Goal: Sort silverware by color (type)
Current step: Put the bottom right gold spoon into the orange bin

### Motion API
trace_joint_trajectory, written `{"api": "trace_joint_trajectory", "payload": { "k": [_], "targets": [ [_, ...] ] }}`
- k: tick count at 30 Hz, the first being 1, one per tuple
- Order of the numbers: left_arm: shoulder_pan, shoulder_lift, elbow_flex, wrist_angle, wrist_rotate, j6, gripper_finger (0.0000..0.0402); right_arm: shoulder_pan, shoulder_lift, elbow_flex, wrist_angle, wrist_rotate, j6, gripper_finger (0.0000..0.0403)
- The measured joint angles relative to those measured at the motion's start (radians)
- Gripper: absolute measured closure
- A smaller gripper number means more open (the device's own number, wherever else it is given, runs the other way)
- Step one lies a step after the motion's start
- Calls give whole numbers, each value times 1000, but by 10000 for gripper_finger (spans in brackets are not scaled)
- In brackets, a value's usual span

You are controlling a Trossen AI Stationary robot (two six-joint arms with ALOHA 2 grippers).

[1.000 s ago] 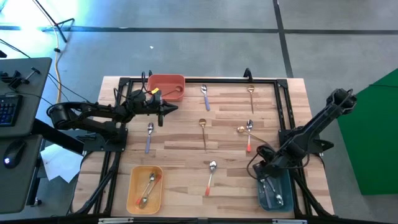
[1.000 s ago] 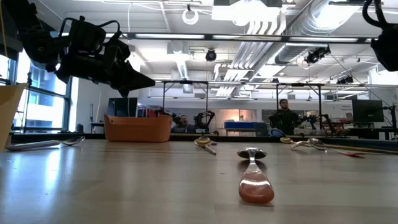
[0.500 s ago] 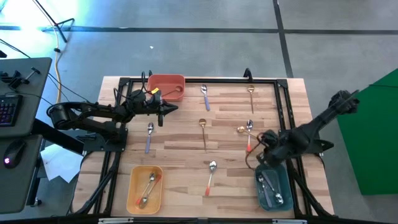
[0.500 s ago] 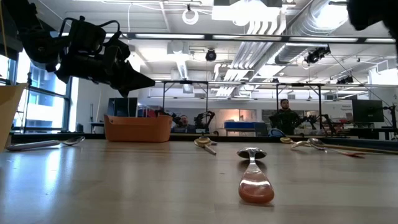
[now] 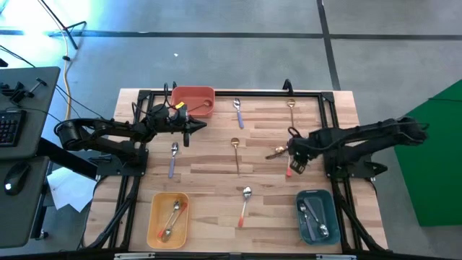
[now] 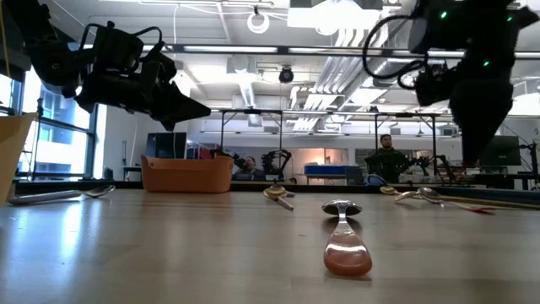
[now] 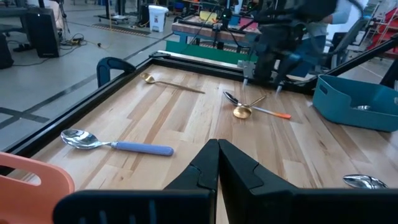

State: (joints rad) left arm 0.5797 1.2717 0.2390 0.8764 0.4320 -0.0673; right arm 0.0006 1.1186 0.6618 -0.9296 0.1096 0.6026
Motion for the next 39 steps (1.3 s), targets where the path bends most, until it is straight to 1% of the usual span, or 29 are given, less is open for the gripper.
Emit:
{"api": "trace_joint_trajectory", "payload": {
  "k": [5,10,16,22,24,26,28,30,31,32,35,39],
  "targets": [
    [0,0,0,0,0,0,401,-121,17,-30,67,-2,-148,238],
    [0,0,0,1,0,16,401,-197,99,-31,97,-46,-245,238],
    [0,0,0,4,-1,19,401,-224,232,-31,114,-99,-315,238],
    [0,0,0,5,-1,31,401,-225,317,-26,124,-120,-350,242],
    [0,0,0,4,-1,37,401,-225,335,-26,127,-123,-362,256],
    [0,0,0,4,-1,34,401,-229,343,-26,130,-127,-367,283],
    [0,0,0,10,-1,21,401,-237,345,-26,132,-137,-368,323],
    [0,0,0,21,-1,15,401,-248,343,-27,134,-146,-375,372],
    [0,0,0,26,-1,14,401,-252,343,-27,135,-147,-379,386],
    [0,0,0,31,-1,15,401,-255,343,-26,134,-147,-382,391],
    [-1,0,0,38,-1,5,401,-260,343,-27,137,-159,-394,383],
    [-7,0,0,36,1,-6,401,-259,303,-29,141,-151,-394,397]
  ]
}}
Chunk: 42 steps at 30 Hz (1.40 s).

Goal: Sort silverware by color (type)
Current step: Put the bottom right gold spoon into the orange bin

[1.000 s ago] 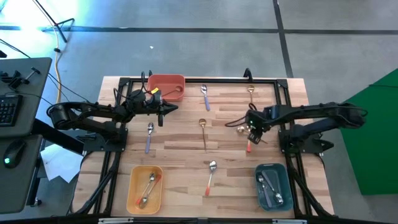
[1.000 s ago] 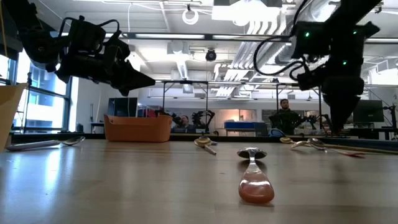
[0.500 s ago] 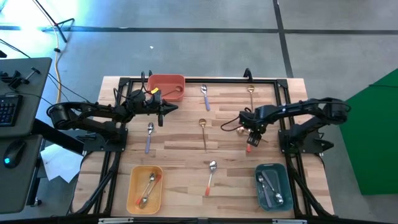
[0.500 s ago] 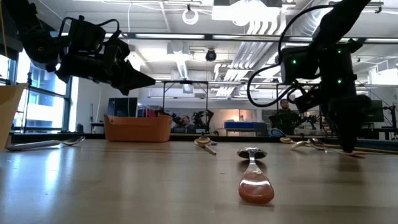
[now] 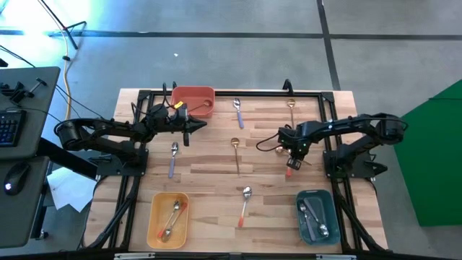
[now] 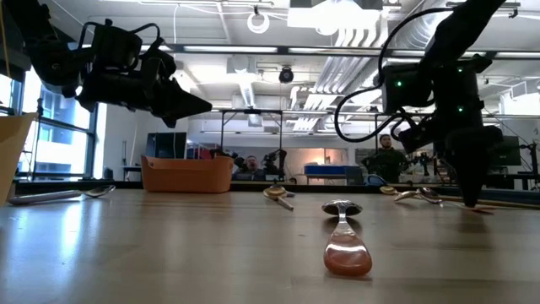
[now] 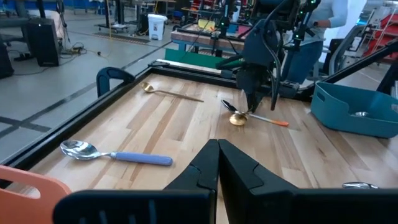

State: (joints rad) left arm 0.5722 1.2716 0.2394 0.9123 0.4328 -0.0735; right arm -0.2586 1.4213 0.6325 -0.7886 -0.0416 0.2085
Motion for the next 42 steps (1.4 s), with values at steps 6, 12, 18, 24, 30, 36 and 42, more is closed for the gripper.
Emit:
{"api": "trace_joint_trajectory", "payload": {
  "k": [6,12,18,24,30,36,42],
  "targets": [
    [-31,0,1,42,2,30,401,10,-147,20,-10,77,12,398],
    [-94,-1,23,84,2,-20,401,70,-292,42,144,195,-7,399],
    [-214,-1,54,81,-66,0,397,113,-312,7,590,203,-142,401],
    [-354,0,99,79,-244,109,355,148,-204,-61,1159,175,-318,401],
    [-444,0,202,62,-251,138,299,155,-30,-51,1485,9,-439,402],
    [-476,12,308,-72,-259,206,265,154,53,23,1511,-51,-471,402],
    [-489,95,376,-114,-263,234,257,174,69,48,1542,-76,-479,402]
  ]
}}
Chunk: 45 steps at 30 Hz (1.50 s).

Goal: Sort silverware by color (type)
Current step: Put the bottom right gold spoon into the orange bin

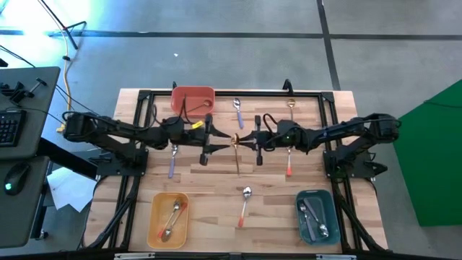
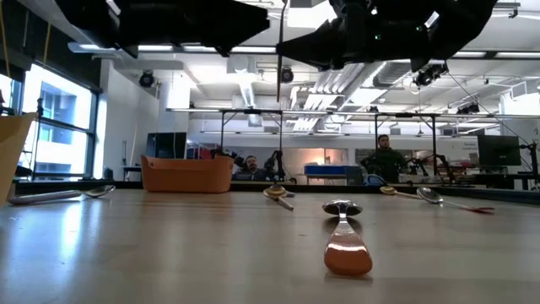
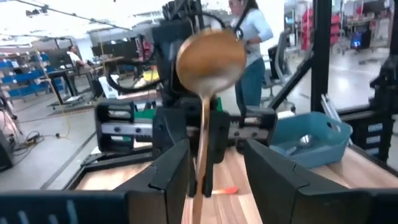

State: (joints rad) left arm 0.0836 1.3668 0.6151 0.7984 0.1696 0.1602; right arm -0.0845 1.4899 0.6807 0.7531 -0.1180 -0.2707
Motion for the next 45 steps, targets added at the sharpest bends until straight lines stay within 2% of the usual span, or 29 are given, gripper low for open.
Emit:
{"api": "trace_joint_trajectory", "payload": {
  "k": [13,16,20,24,29,33,38,41,45],
  "targets": [
    [-34,171,141,21,-25,36,293,3,0,0,-16,-11,26,402],
    [-33,179,147,22,-28,36,322,2,0,0,-21,-10,26,402],
    [-32,173,147,28,-41,42,384,2,0,0,-31,-12,26,399],
    [-28,152,155,-8,-103,54,394,-13,-1,3,-32,8,27,387],
    [17,59,248,-306,-109,55,398,-39,-1,1,-86,62,45,369],
    [68,-8,339,-632,-145,74,399,-75,-1,1,-111,74,54,340],
    [180,-46,475,-1025,-246,110,400,-122,-8,1,-170,119,45,304],
    [281,-26,532,-1193,-288,144,400,-145,-21,1,-198,131,26,297],
    [434,27,575,-1320,-185,170,401,-158,-44,1,-227,129,26,303]
  ]
}}
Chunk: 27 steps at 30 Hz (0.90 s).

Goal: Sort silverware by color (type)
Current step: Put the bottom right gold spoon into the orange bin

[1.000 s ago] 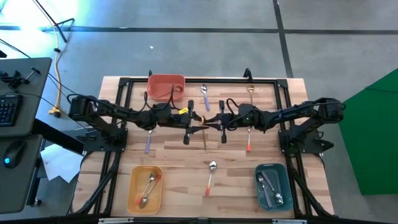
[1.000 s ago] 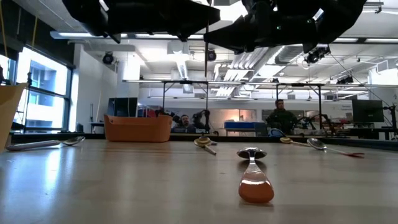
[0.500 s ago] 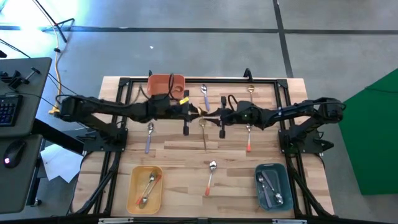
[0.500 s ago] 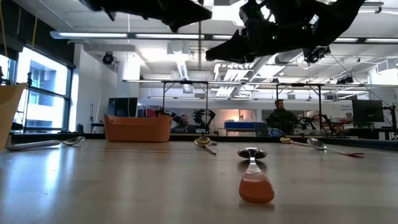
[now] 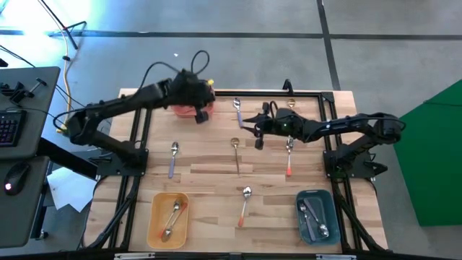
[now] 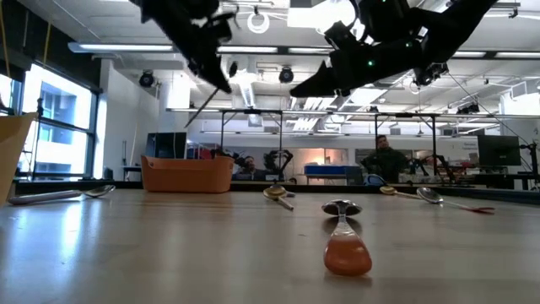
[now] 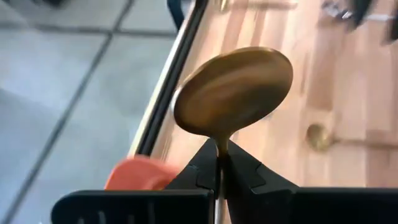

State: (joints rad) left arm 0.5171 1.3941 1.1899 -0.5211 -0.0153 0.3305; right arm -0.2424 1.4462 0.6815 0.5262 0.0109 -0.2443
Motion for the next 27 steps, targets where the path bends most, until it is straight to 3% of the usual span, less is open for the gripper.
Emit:
{"api": "trace_joint_trajectory", "payload": {
  "k": [6,14,27],
  "targets": [
    [159,108,6,-85,32,116,401,3,-7,0,-13,6,0,319],
    [262,262,6,-91,36,188,401,3,-7,0,-48,6,0,323],
    [277,349,5,-78,36,169,387,3,-7,0,-72,5,27,323]
  ]
}}
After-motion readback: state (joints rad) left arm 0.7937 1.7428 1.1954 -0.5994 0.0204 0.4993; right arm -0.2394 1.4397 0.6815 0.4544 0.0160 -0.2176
